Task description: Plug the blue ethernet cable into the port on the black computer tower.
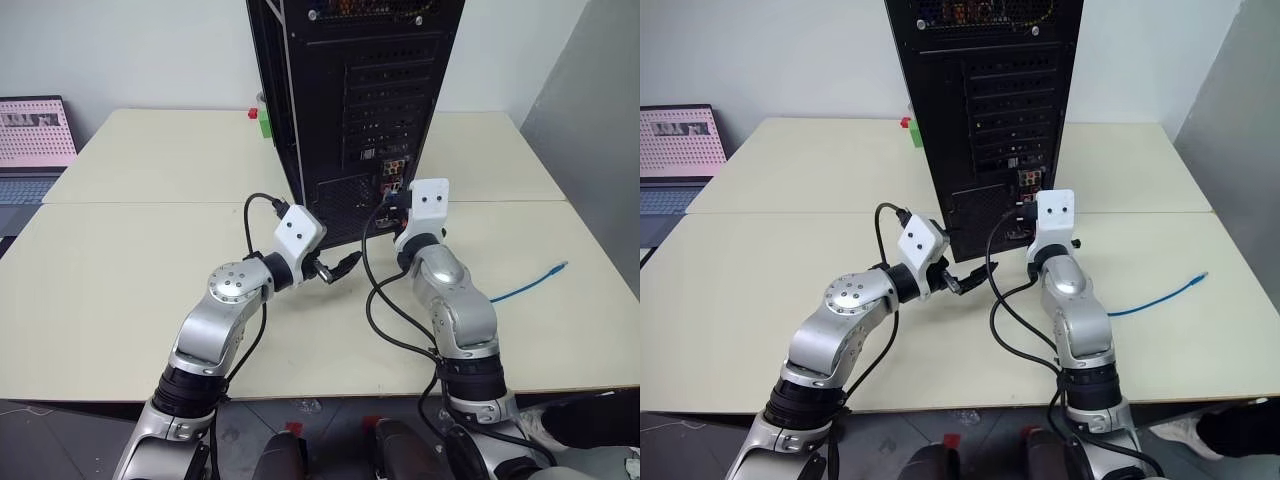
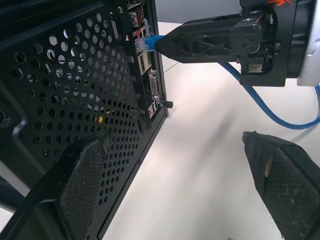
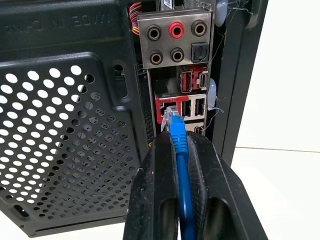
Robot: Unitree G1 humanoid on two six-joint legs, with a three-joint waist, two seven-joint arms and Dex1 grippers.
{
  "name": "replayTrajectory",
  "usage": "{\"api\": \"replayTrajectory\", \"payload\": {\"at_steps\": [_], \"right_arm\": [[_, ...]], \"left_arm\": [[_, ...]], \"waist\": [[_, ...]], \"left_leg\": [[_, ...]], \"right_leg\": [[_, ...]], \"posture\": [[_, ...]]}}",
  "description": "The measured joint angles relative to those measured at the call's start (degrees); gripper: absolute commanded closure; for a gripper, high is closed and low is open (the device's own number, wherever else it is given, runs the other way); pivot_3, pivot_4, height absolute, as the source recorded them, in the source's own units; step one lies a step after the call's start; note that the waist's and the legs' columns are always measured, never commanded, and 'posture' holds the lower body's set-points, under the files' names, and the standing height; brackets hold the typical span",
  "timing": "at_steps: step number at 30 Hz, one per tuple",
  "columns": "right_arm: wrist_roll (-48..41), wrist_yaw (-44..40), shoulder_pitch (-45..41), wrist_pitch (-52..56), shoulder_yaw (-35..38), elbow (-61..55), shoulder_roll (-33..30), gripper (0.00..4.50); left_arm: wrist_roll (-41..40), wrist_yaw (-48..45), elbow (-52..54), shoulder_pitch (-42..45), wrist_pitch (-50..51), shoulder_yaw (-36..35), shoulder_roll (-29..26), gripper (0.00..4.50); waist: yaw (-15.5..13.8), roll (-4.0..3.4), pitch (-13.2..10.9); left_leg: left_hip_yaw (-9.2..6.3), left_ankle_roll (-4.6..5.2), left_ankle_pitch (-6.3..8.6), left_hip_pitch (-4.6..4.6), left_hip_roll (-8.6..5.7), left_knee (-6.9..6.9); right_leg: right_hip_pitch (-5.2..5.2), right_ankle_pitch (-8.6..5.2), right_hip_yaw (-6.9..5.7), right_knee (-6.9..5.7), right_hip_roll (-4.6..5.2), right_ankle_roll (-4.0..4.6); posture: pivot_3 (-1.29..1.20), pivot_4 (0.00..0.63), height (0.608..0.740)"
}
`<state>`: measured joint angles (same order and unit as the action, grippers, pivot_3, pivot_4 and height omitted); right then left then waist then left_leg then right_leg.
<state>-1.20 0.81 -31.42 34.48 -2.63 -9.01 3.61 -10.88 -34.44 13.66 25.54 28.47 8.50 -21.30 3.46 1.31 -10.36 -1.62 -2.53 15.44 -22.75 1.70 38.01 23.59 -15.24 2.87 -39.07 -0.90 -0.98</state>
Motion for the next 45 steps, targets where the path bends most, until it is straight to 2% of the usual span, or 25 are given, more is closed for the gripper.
{"api": "replayTrajectory", "payload": {"at_steps": [12, 22, 45], "right_arm": [[0.05, -4.33, 1.48, 3.19, -2.53, -4.12, -4.36, 4.5], [-0.04, -2.61, 1.79, 5.47, -1.97, -6.61, -3.03, 4.5], [-0.27, -0.88, 0.55, 3.97, -0.59, -3.15, -2.53, 4.5]], "left_arm": [[0.79, -0.09, 0.01, -0.39, -0.38, 0.13, -1.18, 0.0], [1.2, -0.16, 0.0, -0.49, -0.55, 0.34, -1.51, 0.0], [2.29, -1.07, 0.0, -0.5, -0.59, 0.44, -1.53, 0.0]], "waist": [[-0.18, 0.0, 0.0], [-0.28, 0.0, 0.0], [-0.41, 0.0, 0.0]], "left_leg": [[0.05, 0.0, 0.0, -0.12, -0.02, -0.06], [0.05, 0.0, 0.0, -0.12, -0.04, -0.05], [0.05, 0.0, 0.0, -0.14, -0.04, -0.05]], "right_leg": [[0.13, 0.0, 0.05, 0.04, 0.02, 0.0], [0.13, 0.0, 0.05, 0.04, 0.03, 0.0], [0.13, 0.0, 0.04, 0.04, 0.05, 0.0]], "posture": [[0.0, 0.15, 0.74], [0.0, 0.15, 0.74], [0.0, 0.15, 0.74]]}}
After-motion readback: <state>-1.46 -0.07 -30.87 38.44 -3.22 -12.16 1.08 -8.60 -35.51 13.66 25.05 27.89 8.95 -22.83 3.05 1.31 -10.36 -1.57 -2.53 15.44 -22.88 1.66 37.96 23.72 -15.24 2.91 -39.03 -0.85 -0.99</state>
